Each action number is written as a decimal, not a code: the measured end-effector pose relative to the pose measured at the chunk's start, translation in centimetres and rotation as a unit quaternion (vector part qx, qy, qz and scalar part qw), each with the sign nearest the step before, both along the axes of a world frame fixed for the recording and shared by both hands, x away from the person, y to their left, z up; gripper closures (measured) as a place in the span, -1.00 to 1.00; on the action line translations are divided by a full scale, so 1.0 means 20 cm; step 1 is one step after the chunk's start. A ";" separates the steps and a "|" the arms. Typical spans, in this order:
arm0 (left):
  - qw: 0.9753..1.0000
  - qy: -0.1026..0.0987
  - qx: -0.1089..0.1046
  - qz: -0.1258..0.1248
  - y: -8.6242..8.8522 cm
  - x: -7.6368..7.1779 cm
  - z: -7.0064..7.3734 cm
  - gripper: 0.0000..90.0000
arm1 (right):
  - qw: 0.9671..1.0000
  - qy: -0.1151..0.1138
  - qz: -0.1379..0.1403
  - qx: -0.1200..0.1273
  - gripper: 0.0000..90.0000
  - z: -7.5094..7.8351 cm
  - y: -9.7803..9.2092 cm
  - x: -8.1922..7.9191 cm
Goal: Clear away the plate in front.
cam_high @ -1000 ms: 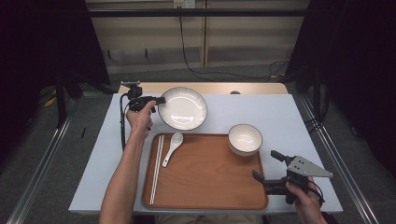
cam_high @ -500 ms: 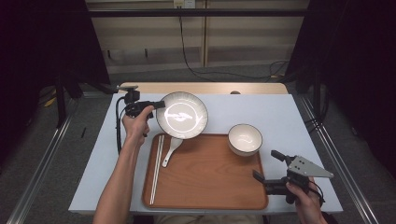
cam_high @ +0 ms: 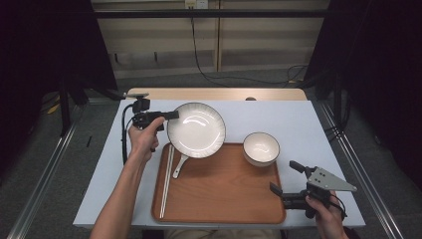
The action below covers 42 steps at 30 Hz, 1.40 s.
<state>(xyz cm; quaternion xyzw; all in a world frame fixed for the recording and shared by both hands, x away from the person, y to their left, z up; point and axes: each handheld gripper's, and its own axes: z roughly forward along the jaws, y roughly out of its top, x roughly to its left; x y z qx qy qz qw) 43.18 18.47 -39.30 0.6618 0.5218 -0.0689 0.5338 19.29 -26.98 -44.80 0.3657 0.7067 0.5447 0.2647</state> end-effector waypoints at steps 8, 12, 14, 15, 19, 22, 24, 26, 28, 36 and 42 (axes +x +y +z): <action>0.999 -0.016 0.002 -0.029 -0.01 -0.08 0.00 0.79 | 1.000 0.002 -0.001 -0.001 -0.95 0.00 0.00 0.01; 0.999 -0.022 0.008 -0.043 -0.02 -0.13 0.01 0.79 | 1.000 0.000 -0.002 0.000 -0.95 0.00 0.01 0.01; 0.999 -0.029 0.009 -0.046 -0.03 -0.15 0.02 0.79 | 1.000 0.001 -0.002 0.000 -0.95 0.00 0.01 0.01; 0.998 -0.032 0.013 -0.046 -0.03 -0.16 0.02 0.79 | 1.000 0.002 -0.001 -0.002 -0.95 0.00 0.01 0.01; 0.998 -0.033 0.014 -0.047 -0.06 -0.19 0.02 0.79 | 1.000 0.000 0.003 0.001 -0.95 0.00 0.01 0.01; 0.998 -0.031 0.009 -0.061 -0.08 -0.23 0.02 0.79 | 1.000 0.001 0.002 -0.001 -0.95 0.00 0.01 0.00; 0.997 -0.028 0.008 -0.072 -0.10 -0.24 0.02 0.79 | 1.000 0.002 0.001 -0.001 -0.95 0.00 0.01 0.00; 0.996 -0.033 0.014 -0.081 -0.12 -0.26 0.01 0.79 | 1.000 0.000 0.001 -0.001 -0.95 0.00 0.02 0.01; 0.996 -0.043 0.022 -0.080 -0.13 -0.28 0.02 0.79 | 1.000 -0.001 0.003 -0.002 -0.95 0.00 0.02 0.00; 0.995 -0.044 0.023 -0.082 -0.15 -0.36 -0.04 0.79 | 1.000 0.001 0.009 -0.004 -0.95 0.00 0.02 0.01; 0.992 -0.040 0.043 -0.115 -0.18 -0.40 -0.09 0.79 | 1.000 0.000 0.007 -0.003 -0.95 0.00 0.02 0.01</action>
